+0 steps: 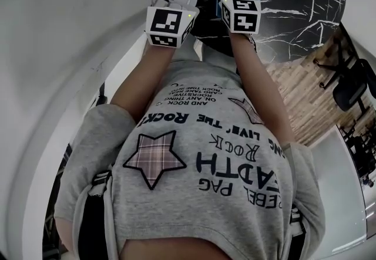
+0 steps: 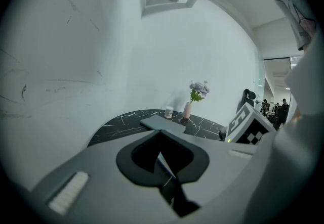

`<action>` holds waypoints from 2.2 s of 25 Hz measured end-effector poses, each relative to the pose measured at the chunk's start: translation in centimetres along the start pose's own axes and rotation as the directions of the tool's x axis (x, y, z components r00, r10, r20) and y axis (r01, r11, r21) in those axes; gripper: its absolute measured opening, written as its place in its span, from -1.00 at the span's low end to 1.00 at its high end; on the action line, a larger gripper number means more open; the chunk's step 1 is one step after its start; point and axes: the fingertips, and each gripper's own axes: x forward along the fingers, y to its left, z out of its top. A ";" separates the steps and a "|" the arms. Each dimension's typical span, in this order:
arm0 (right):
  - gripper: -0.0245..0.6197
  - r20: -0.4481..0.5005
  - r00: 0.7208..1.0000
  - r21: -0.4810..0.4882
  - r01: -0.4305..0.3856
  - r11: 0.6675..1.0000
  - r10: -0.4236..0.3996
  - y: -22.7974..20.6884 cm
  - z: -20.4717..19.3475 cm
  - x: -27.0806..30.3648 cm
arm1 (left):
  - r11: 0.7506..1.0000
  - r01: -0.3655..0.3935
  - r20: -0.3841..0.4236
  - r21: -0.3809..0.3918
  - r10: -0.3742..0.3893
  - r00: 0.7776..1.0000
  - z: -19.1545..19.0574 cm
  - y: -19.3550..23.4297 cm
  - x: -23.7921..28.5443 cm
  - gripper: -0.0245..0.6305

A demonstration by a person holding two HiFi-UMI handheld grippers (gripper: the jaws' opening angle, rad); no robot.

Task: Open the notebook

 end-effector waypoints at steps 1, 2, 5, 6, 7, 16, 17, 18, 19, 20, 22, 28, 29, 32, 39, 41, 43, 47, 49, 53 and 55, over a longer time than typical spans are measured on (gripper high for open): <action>-0.26 -0.013 1.000 -0.018 0.011 1.000 -0.011 0.2 -0.3 0.3 | 1.000 0.000 -0.001 0.000 0.000 1.000 -0.1 0.0 0.0 -0.90; -0.23 -0.024 0.999 -0.038 0.023 0.999 -0.024 0.3 -0.5 0.7 | 1.000 0.000 -0.003 0.000 0.000 1.000 -0.1 -0.1 0.0 -0.90; -0.20 -0.052 0.996 -0.090 0.063 0.994 -0.068 0.6 -1.0 1.3 | 1.000 -0.004 -0.007 -0.003 0.004 1.000 -0.4 0.1 -0.1 -0.90; -0.20 -0.065 0.994 -0.108 0.076 0.991 -0.083 0.7 -1.1 1.4 | 1.000 -0.006 -0.010 -0.005 0.006 1.000 -0.5 0.1 -0.2 -0.90; -0.20 -0.076 0.993 -0.129 0.085 0.988 -0.095 0.7 -1.3 1.5 | 1.000 -0.008 -0.013 -0.007 0.008 1.000 -0.7 0.2 -0.3 -0.90; -0.20 -0.117 0.978 -0.244 0.139 0.960 -0.172 0.6 -2.1 2.1 | 1.000 -0.020 -0.023 -0.014 0.020 1.000 -1.1 0.6 -0.2 -0.90; -0.20 -0.118 0.977 -0.245 0.143 0.959 -0.176 0.5 -2.1 2.2 | 1.000 -0.021 -0.023 -0.014 0.020 1.000 -1.1 0.7 -0.2 -0.90; -0.20 -0.118 0.977 -0.244 0.146 0.959 -0.178 0.5 -2.1 2.2 | 1.000 -0.021 -0.022 -0.014 0.020 1.000 -1.1 0.7 -0.1 -0.90; -0.20 -0.117 0.977 -0.241 0.147 0.959 -0.179 0.5 -2.1 2.3 | 1.000 -0.021 -0.022 -0.013 0.021 1.000 -1.1 0.7 -0.1 -0.90; -0.20 -0.116 0.977 -0.238 0.147 0.960 -0.179 0.5 -2.1 2.2 | 1.000 -0.022 -0.023 -0.013 0.021 1.000 -1.1 0.8 0.0 -0.90; -0.20 -0.115 0.977 -0.229 0.147 0.962 -0.177 0.5 -2.0 2.2 | 1.000 -0.025 -0.026 -0.011 0.025 0.999 -1.1 0.8 0.0 -0.90; -0.20 -0.118 0.976 -0.194 0.161 0.968 -0.185 0.4 -1.8 2.3 | 0.999 -0.033 -0.034 -0.007 0.033 0.999 -1.5 1.0 0.1 -0.90; -0.20 -0.114 0.975 -0.198 0.166 0.966 -0.190 0.4 -1.8 2.4 | 0.999 -0.034 -0.033 -0.006 0.034 0.999 -1.5 1.1 0.1 -0.90; -0.20 -0.102 0.976 -0.191 0.169 0.967 -0.191 0.3 -1.9 2.3 | 0.999 -0.040 -0.035 -0.001 0.040 0.999 -1.6 1.3 -0.2 -0.90; -0.20 -0.107 0.975 -0.181 0.176 0.968 -0.197 0.2 -1.9 2.3 | 0.996 -0.084 -0.046 0.007 0.084 0.995 -2.1 3.3 -1.4 -0.90; -0.20 -0.112 0.973 -0.178 0.178 0.968 -0.199 0.1 -1.9 2.3 | 0.995 -0.095 -0.047 0.006 0.095 0.994 -2.3 3.9 -1.8 -0.90; -0.20 -0.116 0.974 -0.169 0.173 0.970 -0.194 0.1 -1.8 2.2 | 0.995 -0.101 -0.049 0.006 0.102 0.994 -2.4 4.2 -2.0 -0.90; -0.54 -0.110 0.981 -0.152 0.142 0.978 -0.160 0.8 -1.5 1.7 | 0.994 -0.108 -0.050 -0.001 0.108 0.993 -2.5 4.5 -2.2 -0.90; -0.65 -0.108 0.982 -0.160 0.135 0.978 -0.154 1.0 -1.5 1.4 | 0.995 -0.104 -0.046 -0.005 0.104 0.993 -2.5 4.3 -2.1 -0.90; -0.71 -0.102 0.984 -0.107 0.135 0.985 -0.145 0.3 -1.4 0.4 | 0.996 -0.092 -0.042 -0.011 0.091 0.995 -2.6 4.1 -1.9 -0.90; -0.72 -0.089 0.987 -0.077 0.127 0.989 -0.134 0.2 -1.1 -0.1 | 0.996 -0.088 -0.041 -0.013 0.087 0.995 -2.5 3.9 -1.7 -0.90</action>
